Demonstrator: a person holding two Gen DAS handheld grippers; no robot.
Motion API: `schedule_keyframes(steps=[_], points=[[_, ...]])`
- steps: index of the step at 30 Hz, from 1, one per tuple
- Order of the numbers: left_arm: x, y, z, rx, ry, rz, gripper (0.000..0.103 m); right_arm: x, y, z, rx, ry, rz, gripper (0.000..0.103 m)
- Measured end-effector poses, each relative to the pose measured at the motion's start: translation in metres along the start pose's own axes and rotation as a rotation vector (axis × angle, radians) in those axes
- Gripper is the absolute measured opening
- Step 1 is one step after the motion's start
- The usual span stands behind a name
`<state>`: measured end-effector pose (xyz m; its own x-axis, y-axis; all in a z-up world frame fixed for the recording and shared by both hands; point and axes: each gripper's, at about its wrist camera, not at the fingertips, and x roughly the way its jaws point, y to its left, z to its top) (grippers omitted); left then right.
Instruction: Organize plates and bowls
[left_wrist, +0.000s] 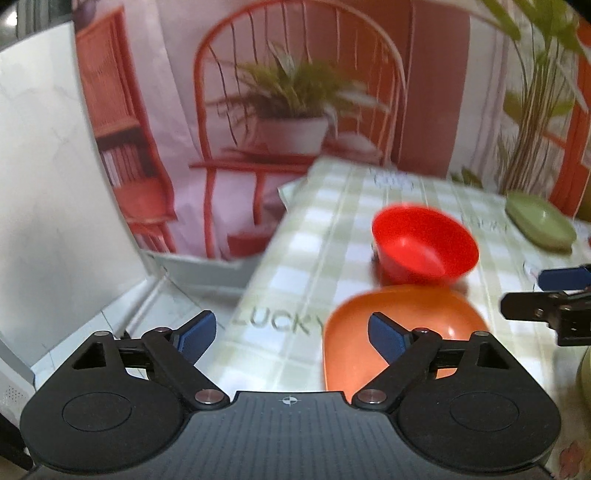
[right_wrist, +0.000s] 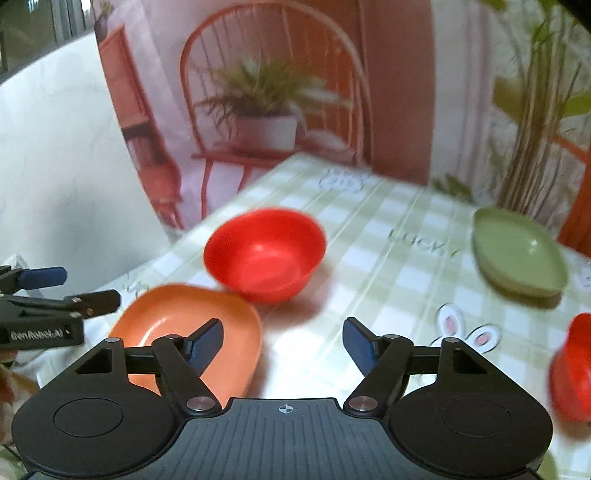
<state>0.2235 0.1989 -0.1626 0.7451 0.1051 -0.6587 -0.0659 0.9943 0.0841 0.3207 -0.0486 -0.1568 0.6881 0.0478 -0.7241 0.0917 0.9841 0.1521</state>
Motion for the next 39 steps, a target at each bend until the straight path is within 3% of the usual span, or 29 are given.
schedule_keyframes(steps=[9, 12, 13, 15, 19, 25, 39], points=[[0.020, -0.004, -0.026, 0.010, 0.068, -0.042, 0.069, 0.032, 0.016, -0.021, -0.061, 0.079, 0.017, 0.048], [0.024, -0.007, -0.030, 0.014, 0.087, -0.049, 0.052, 0.036, 0.019, -0.025, -0.069, 0.086, 0.017, 0.035], [0.025, -0.006, -0.031, 0.013, 0.093, -0.044, 0.041, 0.036, 0.020, -0.027, -0.072, 0.086, 0.016, 0.030], [0.026, -0.006, -0.033, 0.002, 0.090, -0.053, 0.035, 0.037, 0.019, -0.028, -0.074, 0.091, 0.023, 0.023], [0.024, -0.011, -0.034, 0.002, 0.078, -0.077, 0.012, 0.035, 0.019, -0.031, -0.066, 0.084, 0.042, 0.011], [0.024, -0.016, -0.032, -0.024, 0.099, -0.073, 0.011, 0.028, 0.016, -0.030, -0.035, 0.085, 0.032, 0.010], [-0.010, -0.054, -0.010, 0.058, 0.057, -0.109, 0.011, -0.027, -0.028, -0.025, 0.086, -0.024, 0.011, 0.008]])
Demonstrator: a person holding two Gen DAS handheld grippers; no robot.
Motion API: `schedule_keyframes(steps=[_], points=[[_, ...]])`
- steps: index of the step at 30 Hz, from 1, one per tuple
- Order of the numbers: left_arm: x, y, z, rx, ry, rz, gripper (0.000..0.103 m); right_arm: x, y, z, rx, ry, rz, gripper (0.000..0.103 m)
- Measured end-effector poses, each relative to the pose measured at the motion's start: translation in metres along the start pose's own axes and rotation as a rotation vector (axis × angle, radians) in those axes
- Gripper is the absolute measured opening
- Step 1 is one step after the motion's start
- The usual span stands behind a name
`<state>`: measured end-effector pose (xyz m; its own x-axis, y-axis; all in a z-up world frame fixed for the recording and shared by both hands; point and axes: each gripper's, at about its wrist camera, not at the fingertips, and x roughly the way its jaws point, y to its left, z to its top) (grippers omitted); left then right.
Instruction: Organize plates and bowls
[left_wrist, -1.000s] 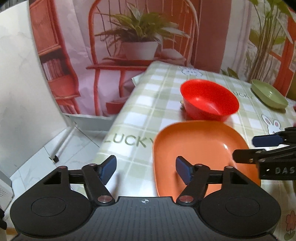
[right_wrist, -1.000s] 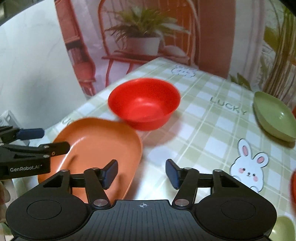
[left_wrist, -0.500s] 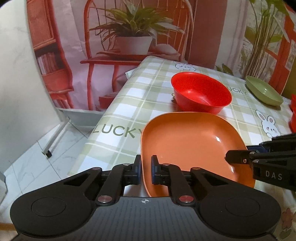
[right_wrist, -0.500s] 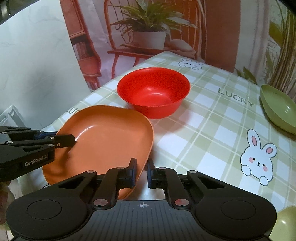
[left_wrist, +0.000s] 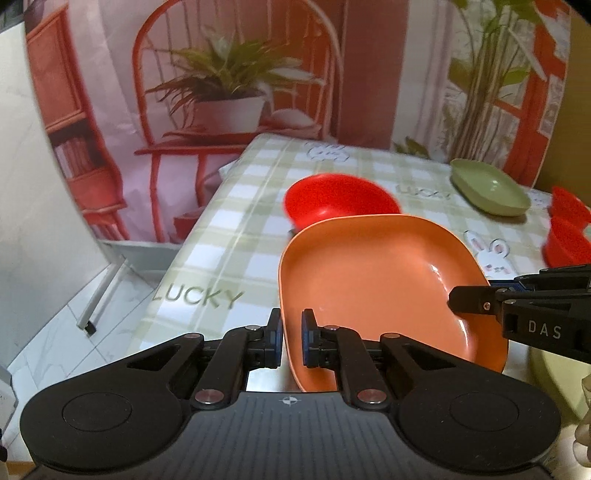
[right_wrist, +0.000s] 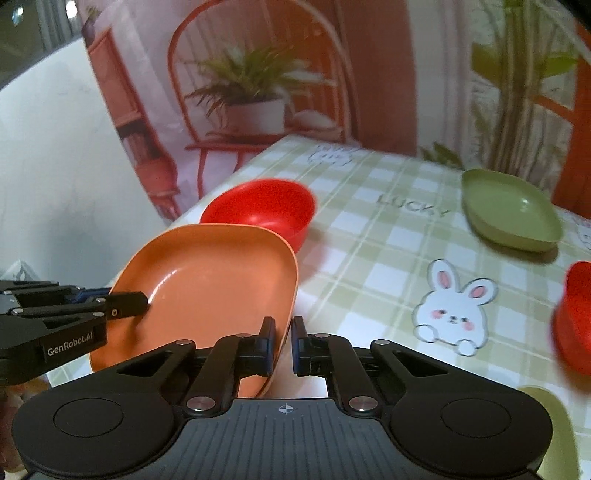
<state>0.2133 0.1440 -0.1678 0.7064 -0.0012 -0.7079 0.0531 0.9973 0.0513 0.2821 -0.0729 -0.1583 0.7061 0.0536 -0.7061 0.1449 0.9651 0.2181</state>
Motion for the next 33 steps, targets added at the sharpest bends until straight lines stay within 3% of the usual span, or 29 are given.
schedule_keyframes(steps=[19, 33], points=[[-0.027, -0.084, 0.013, 0.106, -0.039, -0.089, 0.012, -0.078, -0.077, -0.017, 0.147, -0.134, -0.069, 0.008], [-0.024, -0.157, -0.002, 0.164, -0.005, -0.200, 0.013, -0.123, -0.146, -0.049, 0.207, -0.151, -0.130, 0.008]])
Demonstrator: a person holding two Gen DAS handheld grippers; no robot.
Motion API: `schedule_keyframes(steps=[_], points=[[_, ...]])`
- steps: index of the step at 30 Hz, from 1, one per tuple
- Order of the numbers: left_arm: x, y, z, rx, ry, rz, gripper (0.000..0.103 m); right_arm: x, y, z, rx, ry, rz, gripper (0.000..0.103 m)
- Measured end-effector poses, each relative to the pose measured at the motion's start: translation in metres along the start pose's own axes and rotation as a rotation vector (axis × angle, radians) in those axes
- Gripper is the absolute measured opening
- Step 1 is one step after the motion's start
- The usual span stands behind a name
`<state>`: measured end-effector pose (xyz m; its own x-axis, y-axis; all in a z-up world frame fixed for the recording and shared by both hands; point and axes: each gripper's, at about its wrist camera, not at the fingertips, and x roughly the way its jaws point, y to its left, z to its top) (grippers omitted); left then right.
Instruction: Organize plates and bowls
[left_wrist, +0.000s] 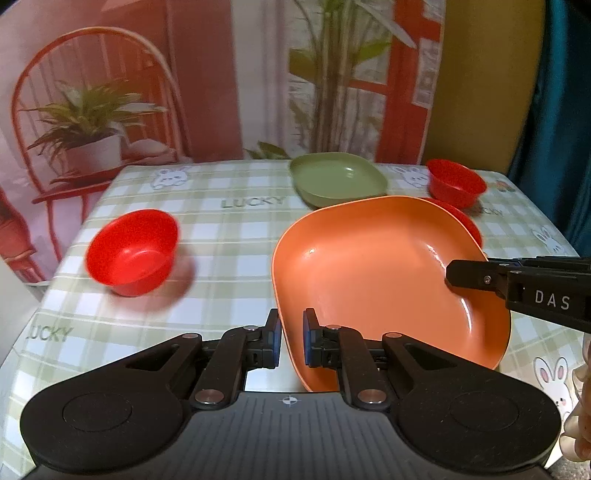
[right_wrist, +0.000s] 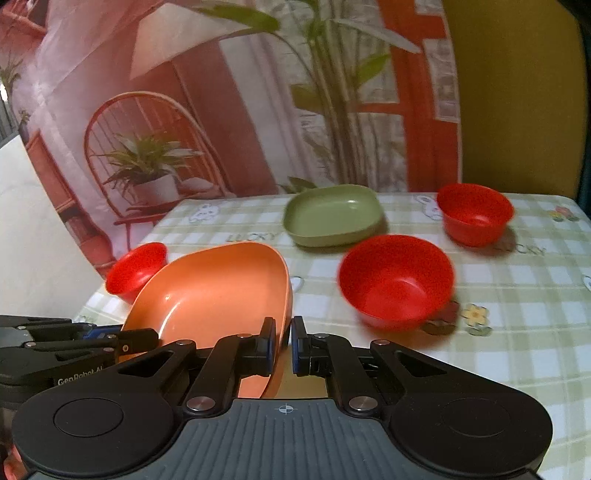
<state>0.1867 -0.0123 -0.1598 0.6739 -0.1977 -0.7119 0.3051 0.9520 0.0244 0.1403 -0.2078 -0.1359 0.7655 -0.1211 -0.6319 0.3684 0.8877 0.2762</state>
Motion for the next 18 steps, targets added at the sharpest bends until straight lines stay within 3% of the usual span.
schedule_keyframes(steps=[18], points=[[0.004, -0.040, -0.014, 0.001, 0.045, -0.075, 0.013, -0.017, -0.047, -0.010, 0.091, -0.005, -0.013, 0.008]])
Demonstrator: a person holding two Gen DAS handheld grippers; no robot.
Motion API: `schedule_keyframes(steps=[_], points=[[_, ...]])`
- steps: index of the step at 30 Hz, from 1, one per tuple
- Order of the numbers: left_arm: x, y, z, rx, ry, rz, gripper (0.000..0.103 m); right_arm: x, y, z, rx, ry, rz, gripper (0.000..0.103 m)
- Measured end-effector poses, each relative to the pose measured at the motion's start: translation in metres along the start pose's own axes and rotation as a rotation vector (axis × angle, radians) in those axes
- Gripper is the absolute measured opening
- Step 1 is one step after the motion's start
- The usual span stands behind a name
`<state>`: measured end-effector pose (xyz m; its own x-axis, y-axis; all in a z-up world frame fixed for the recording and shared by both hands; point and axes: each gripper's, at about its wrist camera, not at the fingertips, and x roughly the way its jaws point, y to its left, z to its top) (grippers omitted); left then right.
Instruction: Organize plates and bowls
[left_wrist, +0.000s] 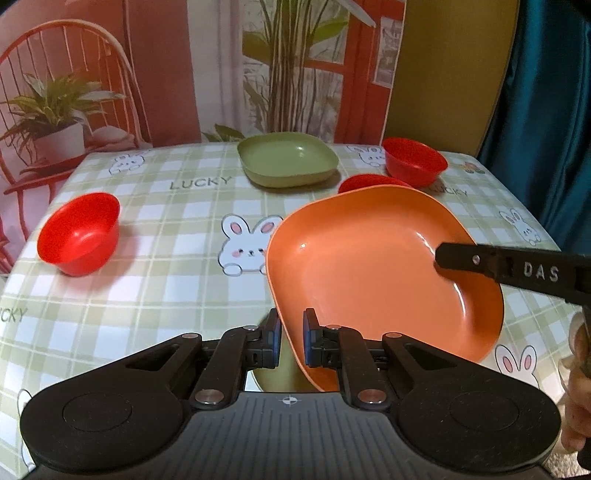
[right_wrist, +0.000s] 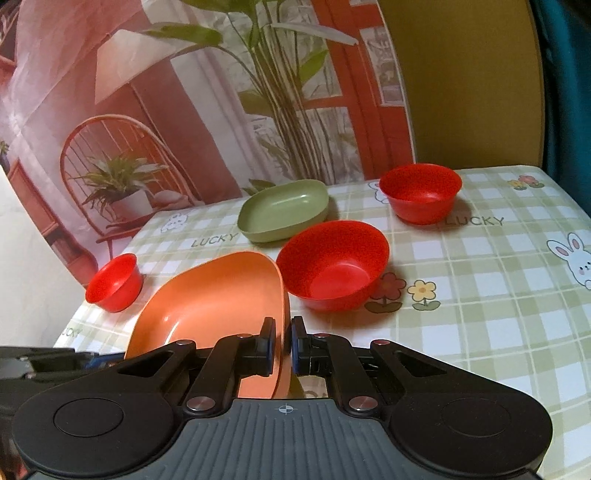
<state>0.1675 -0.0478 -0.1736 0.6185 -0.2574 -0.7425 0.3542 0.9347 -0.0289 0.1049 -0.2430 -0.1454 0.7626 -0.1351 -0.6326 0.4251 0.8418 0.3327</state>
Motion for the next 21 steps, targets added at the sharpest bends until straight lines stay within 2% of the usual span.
schedule_keyframes(steps=[10, 16, 21], points=[[-0.002, 0.002, -0.016, -0.025, 0.046, 0.010, 0.013, 0.020, 0.005, -0.001, -0.109, 0.076, 0.024, 0.008], [0.001, -0.003, -0.027, -0.038, 0.093, -0.001, 0.016, 0.034, 0.004, -0.006, -0.120, 0.117, 0.013, 0.008], [-0.001, 0.000, -0.030, -0.061, 0.096, 0.000, 0.018, 0.042, 0.005, -0.009, -0.128, 0.135, 0.021, 0.009]])
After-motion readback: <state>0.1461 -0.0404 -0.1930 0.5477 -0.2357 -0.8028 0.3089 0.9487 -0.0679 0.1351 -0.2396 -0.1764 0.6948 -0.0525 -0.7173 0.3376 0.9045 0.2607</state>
